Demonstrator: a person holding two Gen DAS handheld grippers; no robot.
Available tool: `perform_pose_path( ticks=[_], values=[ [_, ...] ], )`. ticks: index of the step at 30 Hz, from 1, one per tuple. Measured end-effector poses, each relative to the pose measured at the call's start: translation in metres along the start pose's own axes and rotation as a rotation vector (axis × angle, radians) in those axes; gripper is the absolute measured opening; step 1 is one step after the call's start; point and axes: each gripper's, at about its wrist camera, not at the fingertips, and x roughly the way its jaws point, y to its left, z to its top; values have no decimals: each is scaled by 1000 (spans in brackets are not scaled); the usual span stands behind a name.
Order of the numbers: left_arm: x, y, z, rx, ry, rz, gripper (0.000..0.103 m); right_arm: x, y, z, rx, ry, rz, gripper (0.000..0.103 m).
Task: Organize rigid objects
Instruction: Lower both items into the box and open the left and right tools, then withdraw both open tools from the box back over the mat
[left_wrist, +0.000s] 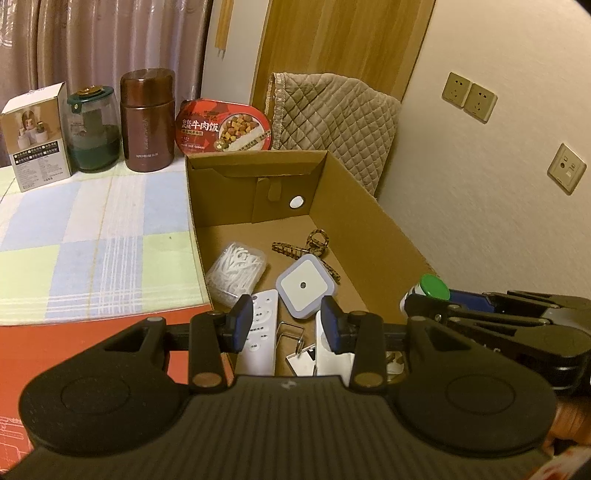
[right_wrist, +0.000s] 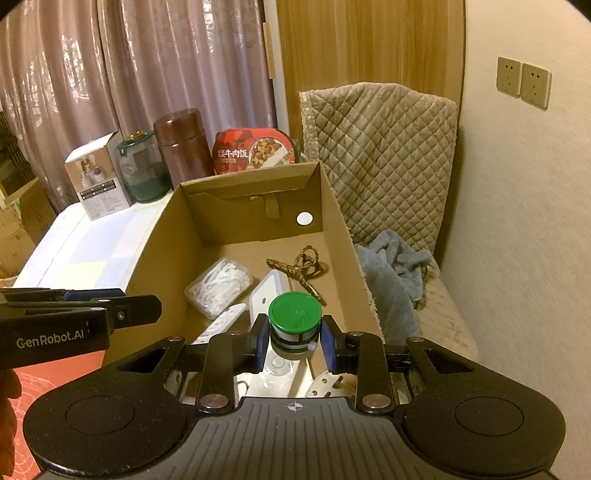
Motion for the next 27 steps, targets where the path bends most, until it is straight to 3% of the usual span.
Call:
perform_pose_path(
  ticks=[6, 8, 9, 13, 18, 22, 24, 27],
  values=[
    [-7, 6, 1, -11, -25, 11, 34, -3, -4, 3, 42, -52, 65, 30],
    [-11, 8, 1, -15, -32, 13, 36, -8, -8, 4, 71, -82, 63, 72],
    [-12, 9, 1, -17, -36, 15, 39, -12, -10, 4, 83, -103, 56, 76],
    [-24, 13, -5, -31, -52, 25, 51, -27, -15, 1, 105, -120, 62, 76],
    [-44, 16, -18, -47, -62, 57, 76, -46, -17, -12, 122, -86, 32, 76],
    [-61, 15, -29, -45, -60, 87, 85, -62, -14, -26, 121, -60, 19, 76],
    [-73, 12, -34, -41, -64, 110, 95, -70, -11, -33, 117, -44, 14, 76],
    [-89, 10, -41, -40, -70, 125, 100, -82, -5, -41, 109, -26, 5, 76]
  ],
)
